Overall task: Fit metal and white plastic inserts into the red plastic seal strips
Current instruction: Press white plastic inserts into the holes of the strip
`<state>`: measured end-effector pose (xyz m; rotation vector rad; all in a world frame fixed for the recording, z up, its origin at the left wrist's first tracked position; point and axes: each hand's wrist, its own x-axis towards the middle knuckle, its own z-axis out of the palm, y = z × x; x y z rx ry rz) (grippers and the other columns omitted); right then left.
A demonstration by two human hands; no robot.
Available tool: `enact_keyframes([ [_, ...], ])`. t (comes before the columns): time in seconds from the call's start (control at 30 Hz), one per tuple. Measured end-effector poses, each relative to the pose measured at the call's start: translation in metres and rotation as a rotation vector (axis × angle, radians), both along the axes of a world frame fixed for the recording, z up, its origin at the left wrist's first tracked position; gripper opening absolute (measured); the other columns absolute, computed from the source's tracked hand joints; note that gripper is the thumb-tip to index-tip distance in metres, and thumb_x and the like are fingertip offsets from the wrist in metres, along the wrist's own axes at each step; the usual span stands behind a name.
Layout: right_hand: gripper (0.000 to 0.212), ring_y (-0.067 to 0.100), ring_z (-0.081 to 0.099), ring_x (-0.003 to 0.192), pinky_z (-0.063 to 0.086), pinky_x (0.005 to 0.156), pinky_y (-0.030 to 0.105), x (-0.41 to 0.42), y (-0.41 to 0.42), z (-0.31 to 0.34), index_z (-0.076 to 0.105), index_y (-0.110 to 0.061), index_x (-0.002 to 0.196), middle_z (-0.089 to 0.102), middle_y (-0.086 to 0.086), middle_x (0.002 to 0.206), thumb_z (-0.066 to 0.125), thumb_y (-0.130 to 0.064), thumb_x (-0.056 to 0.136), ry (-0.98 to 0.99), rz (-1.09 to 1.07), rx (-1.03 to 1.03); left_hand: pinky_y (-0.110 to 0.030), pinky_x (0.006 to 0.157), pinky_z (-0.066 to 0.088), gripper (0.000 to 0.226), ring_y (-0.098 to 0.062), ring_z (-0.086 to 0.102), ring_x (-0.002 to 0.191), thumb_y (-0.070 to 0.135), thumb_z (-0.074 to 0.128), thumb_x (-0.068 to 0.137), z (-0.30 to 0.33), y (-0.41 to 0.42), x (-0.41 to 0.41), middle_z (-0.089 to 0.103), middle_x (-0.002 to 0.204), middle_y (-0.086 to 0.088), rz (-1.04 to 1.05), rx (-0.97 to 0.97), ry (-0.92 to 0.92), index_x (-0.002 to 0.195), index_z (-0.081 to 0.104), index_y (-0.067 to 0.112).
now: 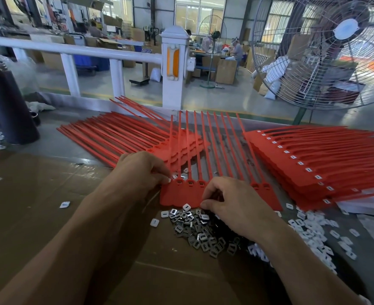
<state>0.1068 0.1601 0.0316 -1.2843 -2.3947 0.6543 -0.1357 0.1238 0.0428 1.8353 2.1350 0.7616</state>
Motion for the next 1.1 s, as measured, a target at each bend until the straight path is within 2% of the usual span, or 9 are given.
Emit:
enact_keyframes([
  [0.07, 0.012, 0.000, 0.061, 0.086, 0.049, 0.076, 0.023, 0.000, -0.001, -0.001, 0.066, -0.036, 0.086, 0.066, -0.018, 0.090, 0.076, -0.040, 0.091, 0.019, 0.002, -0.009, -0.040, 0.095, 0.054, 0.018, 0.002, 0.062, 0.084, 0.028, 0.076, 0.088, -0.001, 0.001, -0.001, 0.068, 0.080, 0.025, 0.027, 0.042, -0.023, 0.081, 0.075, 0.045],
  [0.17, 0.012, 0.000, 0.063, 0.083, 0.047, 0.072, 0.019, -0.001, -0.002, -0.001, 0.065, -0.036, 0.086, 0.068, -0.016, 0.088, 0.074, -0.038, 0.093, 0.062, -0.002, -0.007, -0.048, 0.100, 0.048, 0.014, -0.007, 0.060, 0.092, 0.027, 0.074, 0.089, -0.003, 0.001, 0.000, 0.063, 0.084, 0.025, 0.059, 0.096, 0.016, 0.083, 0.074, 0.039],
  [0.3, 0.012, -0.002, 0.064, 0.083, 0.045, 0.070, 0.016, -0.001, -0.001, -0.001, 0.065, -0.036, 0.087, 0.069, -0.015, 0.088, 0.073, -0.036, 0.095, 0.088, 0.000, -0.014, -0.050, 0.101, 0.046, 0.015, -0.001, 0.057, 0.088, 0.036, 0.073, 0.090, -0.003, -0.001, -0.002, 0.064, 0.082, 0.023, 0.048, 0.071, 0.037, 0.077, 0.066, 0.040],
  [0.53, 0.010, -0.001, 0.064, 0.078, 0.045, 0.068, 0.017, 0.000, 0.003, -0.003, 0.066, -0.033, 0.088, 0.069, -0.013, 0.086, 0.072, -0.034, 0.096, 0.122, -0.017, -0.077, -0.048, 0.110, 0.037, 0.016, -0.003, 0.057, 0.089, 0.044, 0.072, 0.089, -0.005, 0.001, 0.005, 0.061, 0.083, 0.024, 0.078, 0.021, 0.071, 0.076, 0.064, 0.040],
  [0.63, 0.010, 0.000, 0.064, 0.077, 0.046, 0.067, 0.018, 0.002, 0.005, -0.004, 0.067, -0.033, 0.087, 0.069, -0.013, 0.084, 0.072, -0.034, 0.095, 0.139, -0.026, -0.103, -0.049, 0.104, 0.045, 0.016, 0.001, 0.055, 0.081, 0.043, 0.074, 0.088, -0.007, 0.002, 0.005, 0.060, 0.081, 0.025, 0.079, 0.014, 0.043, 0.076, 0.064, 0.040],
  [0.73, 0.010, 0.001, 0.064, 0.076, 0.046, 0.066, 0.019, 0.003, 0.008, -0.004, 0.067, -0.032, 0.087, 0.069, -0.012, 0.084, 0.072, -0.034, 0.095, 0.150, -0.040, -0.116, -0.045, 0.106, 0.040, 0.019, -0.001, 0.055, 0.089, 0.040, 0.075, 0.088, -0.008, 0.003, 0.006, 0.060, 0.083, 0.026, 0.064, 0.034, 0.051, 0.074, 0.062, 0.042],
  [0.9, 0.011, 0.000, 0.064, 0.075, 0.045, 0.065, 0.019, 0.004, 0.009, -0.005, 0.068, -0.031, 0.086, 0.070, -0.011, 0.082, 0.073, -0.033, 0.095, 0.158, -0.054, -0.120, -0.041, 0.106, 0.028, 0.011, -0.005, 0.053, 0.099, 0.041, 0.069, 0.092, -0.011, 0.004, 0.011, 0.061, 0.092, 0.024, 0.048, 0.049, 0.117, 0.084, 0.062, 0.044],
  [1.1, 0.011, -0.001, 0.063, 0.075, 0.044, 0.066, 0.018, 0.003, 0.009, -0.005, 0.067, -0.032, 0.086, 0.069, -0.011, 0.083, 0.073, -0.034, 0.095, 0.152, -0.057, -0.119, -0.042, 0.107, 0.032, 0.017, -0.008, 0.055, 0.101, 0.037, 0.068, 0.094, -0.009, 0.005, 0.011, 0.061, 0.091, 0.023, 0.070, 0.051, 0.104, 0.080, 0.058, 0.043],
])
